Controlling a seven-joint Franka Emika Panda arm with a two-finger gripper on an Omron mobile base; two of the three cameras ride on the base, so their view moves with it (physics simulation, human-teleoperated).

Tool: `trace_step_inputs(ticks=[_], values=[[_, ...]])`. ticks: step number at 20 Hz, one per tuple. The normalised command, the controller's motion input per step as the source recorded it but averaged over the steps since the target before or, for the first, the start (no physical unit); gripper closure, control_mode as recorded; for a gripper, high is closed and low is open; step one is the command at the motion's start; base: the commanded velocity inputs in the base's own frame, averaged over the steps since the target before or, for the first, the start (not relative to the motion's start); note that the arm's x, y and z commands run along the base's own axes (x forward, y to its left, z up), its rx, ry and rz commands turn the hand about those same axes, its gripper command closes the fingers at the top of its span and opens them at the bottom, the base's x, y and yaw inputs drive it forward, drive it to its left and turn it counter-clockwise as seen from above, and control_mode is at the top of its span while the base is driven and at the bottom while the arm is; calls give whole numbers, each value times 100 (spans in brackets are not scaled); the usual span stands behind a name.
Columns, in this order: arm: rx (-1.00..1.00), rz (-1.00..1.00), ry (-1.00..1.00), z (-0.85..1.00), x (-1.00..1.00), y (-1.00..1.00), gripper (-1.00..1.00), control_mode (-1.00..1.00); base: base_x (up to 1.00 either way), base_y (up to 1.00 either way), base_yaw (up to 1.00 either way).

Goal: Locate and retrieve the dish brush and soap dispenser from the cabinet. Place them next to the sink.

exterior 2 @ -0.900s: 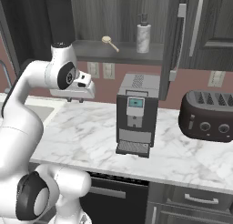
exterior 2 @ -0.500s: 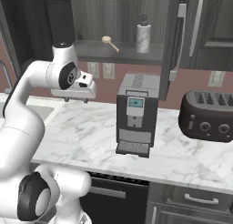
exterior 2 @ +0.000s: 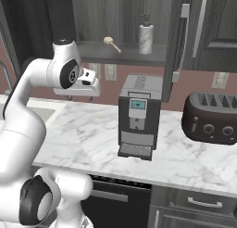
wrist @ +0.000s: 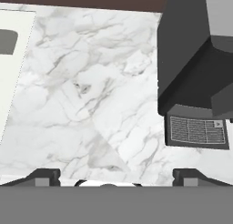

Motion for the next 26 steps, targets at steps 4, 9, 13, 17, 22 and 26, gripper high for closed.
trace_step_inputs(ticks=[4,9,13,17,22,26], values=[[-2,0,-1,17,2,-4,-100,-100,0,0,0],[-1,0,0,15,0,-1,-100,-100,0,0,0],[-1,0,0,19,0,-1,-100,-100,0,0,0],[-1,0,0,16,0,0,-100,-100,0,0,0],[-1,0,0,15,0,0,-100,-100,0,0,0],[-1,0,-1,15,-2,0,-100,-100,0,0,0]])
